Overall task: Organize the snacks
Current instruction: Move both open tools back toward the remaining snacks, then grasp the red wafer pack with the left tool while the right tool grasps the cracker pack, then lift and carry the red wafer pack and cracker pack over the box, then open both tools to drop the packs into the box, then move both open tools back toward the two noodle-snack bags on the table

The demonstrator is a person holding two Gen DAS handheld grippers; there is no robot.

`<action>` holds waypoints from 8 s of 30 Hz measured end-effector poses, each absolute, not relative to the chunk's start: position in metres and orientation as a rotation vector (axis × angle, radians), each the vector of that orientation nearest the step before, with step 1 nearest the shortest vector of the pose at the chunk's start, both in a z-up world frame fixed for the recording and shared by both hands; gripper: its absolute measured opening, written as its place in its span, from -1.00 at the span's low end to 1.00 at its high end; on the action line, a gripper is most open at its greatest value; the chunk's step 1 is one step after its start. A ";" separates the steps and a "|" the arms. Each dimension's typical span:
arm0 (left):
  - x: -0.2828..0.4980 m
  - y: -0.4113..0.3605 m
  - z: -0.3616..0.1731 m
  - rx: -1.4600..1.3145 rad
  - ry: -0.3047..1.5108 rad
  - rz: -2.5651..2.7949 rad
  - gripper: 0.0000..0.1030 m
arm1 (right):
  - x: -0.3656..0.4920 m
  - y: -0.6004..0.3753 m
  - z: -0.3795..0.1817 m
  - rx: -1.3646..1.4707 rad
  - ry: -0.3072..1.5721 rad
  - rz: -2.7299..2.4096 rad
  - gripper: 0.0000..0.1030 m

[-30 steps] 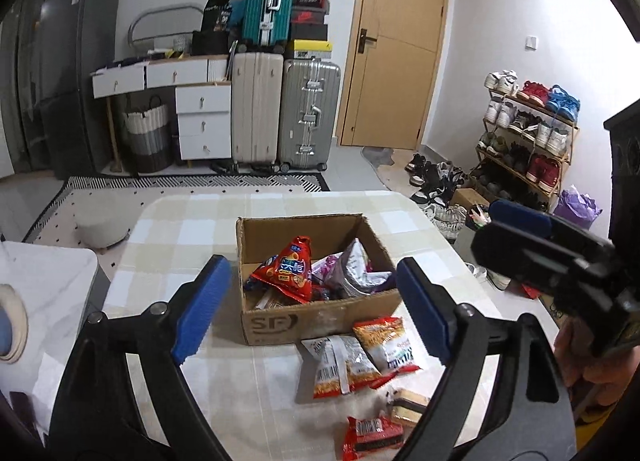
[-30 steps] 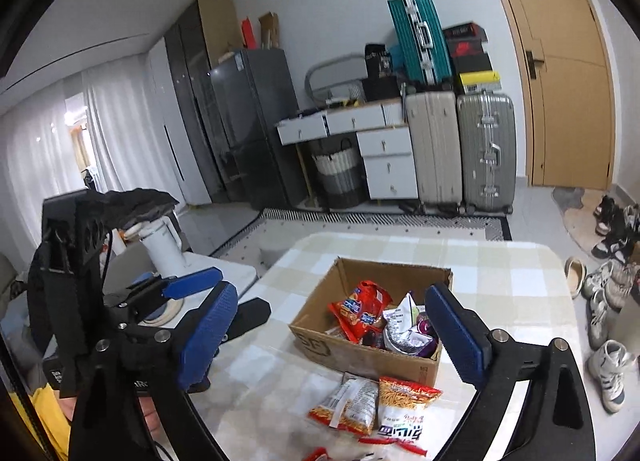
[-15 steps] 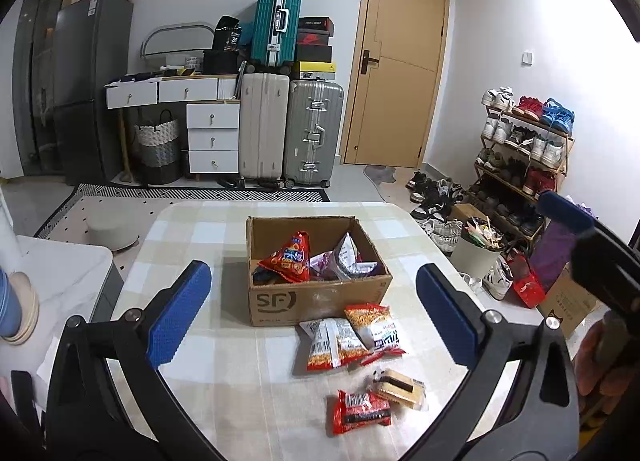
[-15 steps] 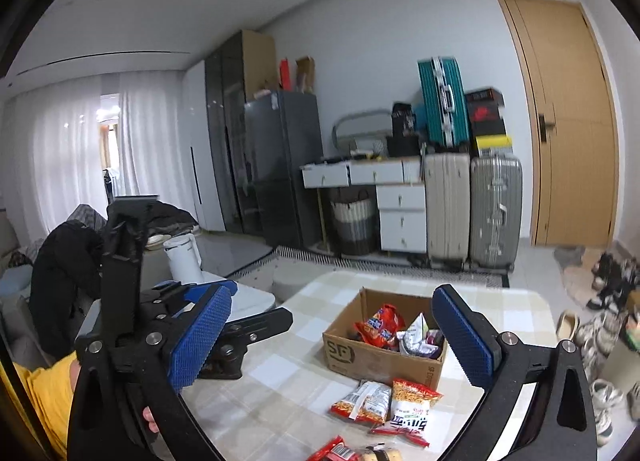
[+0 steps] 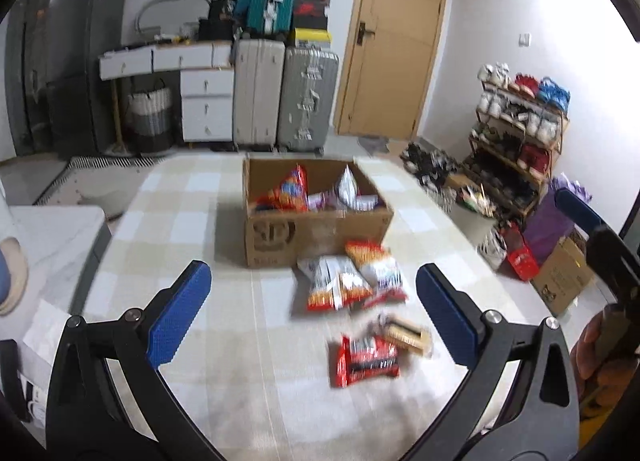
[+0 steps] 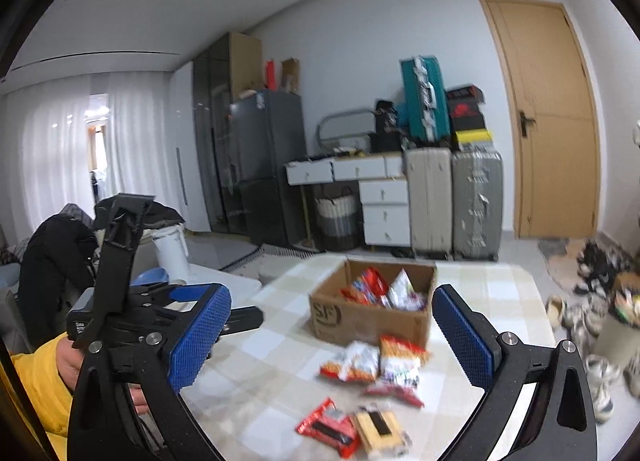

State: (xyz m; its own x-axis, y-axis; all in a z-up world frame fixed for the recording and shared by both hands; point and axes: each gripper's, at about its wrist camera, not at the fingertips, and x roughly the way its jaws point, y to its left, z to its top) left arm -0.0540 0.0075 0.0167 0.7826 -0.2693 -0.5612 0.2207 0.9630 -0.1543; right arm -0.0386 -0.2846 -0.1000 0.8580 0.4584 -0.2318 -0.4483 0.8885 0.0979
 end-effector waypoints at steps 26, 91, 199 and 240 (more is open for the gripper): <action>0.015 -0.102 -0.162 0.082 1.034 -0.342 0.99 | 0.028 -0.342 -0.235 0.251 0.621 0.397 0.99; -0.038 0.023 -0.098 -0.153 0.803 -0.329 -0.17 | 0.047 -0.273 -0.229 0.082 0.723 0.502 0.14; 0.251 -0.014 -0.047 -0.084 0.913 -0.452 0.01 | 0.322 -0.263 -0.143 0.124 0.854 0.514 0.31; -0.009 -0.008 0.137 0.001 0.509 -0.332 0.68 | 0.071 -0.266 -0.002 0.019 0.290 0.544 0.90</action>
State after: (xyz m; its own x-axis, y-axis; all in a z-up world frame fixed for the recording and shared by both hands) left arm -0.0092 -0.0079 0.1373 0.8207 -0.3119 -0.4787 0.3124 0.9465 -0.0811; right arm 0.0707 -0.2664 -0.0022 0.8159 0.5129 -0.2669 -0.5077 0.8564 0.0939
